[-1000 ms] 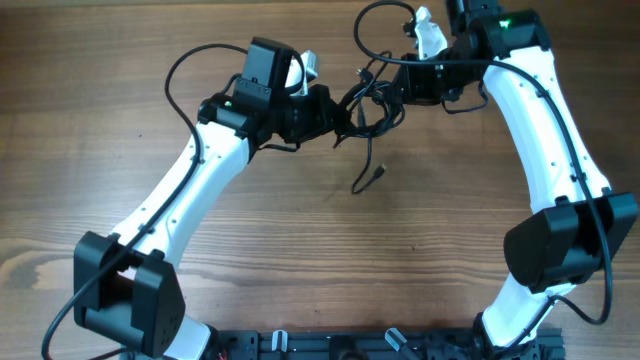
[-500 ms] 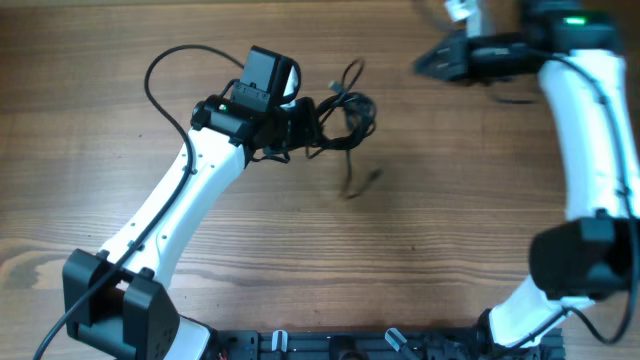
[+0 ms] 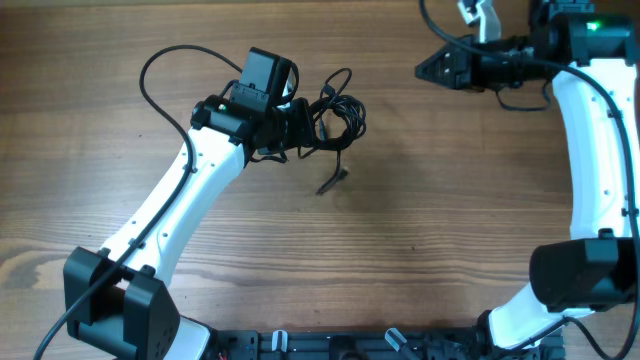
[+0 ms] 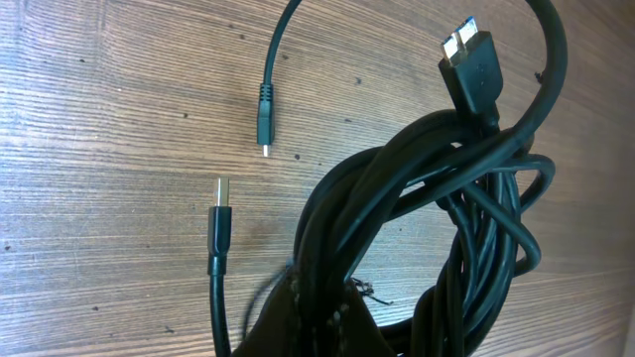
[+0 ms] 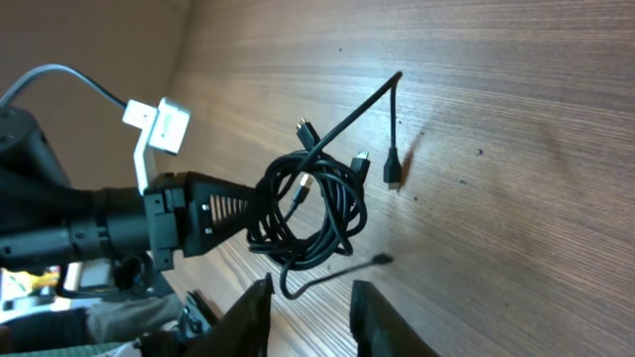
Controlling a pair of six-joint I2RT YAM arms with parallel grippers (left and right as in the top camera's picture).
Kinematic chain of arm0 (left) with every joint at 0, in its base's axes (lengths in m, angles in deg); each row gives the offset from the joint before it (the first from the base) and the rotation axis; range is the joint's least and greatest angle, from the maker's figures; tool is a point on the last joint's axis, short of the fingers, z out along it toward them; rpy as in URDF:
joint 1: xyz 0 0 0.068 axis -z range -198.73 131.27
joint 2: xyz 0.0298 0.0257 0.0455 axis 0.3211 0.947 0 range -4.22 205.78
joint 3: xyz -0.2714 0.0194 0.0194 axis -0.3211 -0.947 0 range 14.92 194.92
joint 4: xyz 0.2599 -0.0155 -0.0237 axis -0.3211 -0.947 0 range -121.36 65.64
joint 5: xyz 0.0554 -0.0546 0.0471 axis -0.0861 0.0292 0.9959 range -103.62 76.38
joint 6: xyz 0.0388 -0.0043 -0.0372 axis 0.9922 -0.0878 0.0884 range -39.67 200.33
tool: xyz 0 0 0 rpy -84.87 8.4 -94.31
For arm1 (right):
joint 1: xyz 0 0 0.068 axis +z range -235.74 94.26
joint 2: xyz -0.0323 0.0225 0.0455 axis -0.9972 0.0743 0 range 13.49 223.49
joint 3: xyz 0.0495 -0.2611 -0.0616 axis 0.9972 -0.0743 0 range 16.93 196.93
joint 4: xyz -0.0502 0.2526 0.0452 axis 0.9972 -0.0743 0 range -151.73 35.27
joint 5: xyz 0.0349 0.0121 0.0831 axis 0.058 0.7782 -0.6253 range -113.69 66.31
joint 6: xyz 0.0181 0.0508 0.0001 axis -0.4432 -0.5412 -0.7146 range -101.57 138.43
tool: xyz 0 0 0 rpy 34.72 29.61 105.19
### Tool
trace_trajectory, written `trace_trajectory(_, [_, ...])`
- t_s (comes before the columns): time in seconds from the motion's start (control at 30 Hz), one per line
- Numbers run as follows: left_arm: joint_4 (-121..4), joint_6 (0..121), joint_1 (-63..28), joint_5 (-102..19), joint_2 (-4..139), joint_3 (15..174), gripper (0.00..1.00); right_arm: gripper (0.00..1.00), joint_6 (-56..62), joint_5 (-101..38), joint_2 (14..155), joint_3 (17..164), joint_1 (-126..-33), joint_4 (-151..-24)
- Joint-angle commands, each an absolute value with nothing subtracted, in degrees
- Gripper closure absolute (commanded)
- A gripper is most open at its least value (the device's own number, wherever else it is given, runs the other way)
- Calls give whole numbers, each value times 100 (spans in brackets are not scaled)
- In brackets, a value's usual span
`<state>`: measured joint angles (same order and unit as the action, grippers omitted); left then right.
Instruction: Untangle cables
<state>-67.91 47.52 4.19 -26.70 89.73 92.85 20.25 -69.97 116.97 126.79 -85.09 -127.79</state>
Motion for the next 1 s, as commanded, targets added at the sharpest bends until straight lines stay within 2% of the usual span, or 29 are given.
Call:
trace_trajectory(0.0, [-6780,4859,430,-2663,8923,9292,96,67,2097,-6801,11645,12763,-8365,-12772])
trace_trajectory(0.13, [-6752,4846,430,-2690,8925,9294,96,64,1848,-6401,11645,12763,-8343,-12783])
trace_trajectory(0.33, [-6328,4813,423,-3553,8923,9294,96,63,1671,-5935,11660,12706,-8053,-12786])
trace_trajectory(0.97, [-6310,4798,425,-3566,8923,9294,96,59,1669,-5756,11667,12706,-7884,-12768])
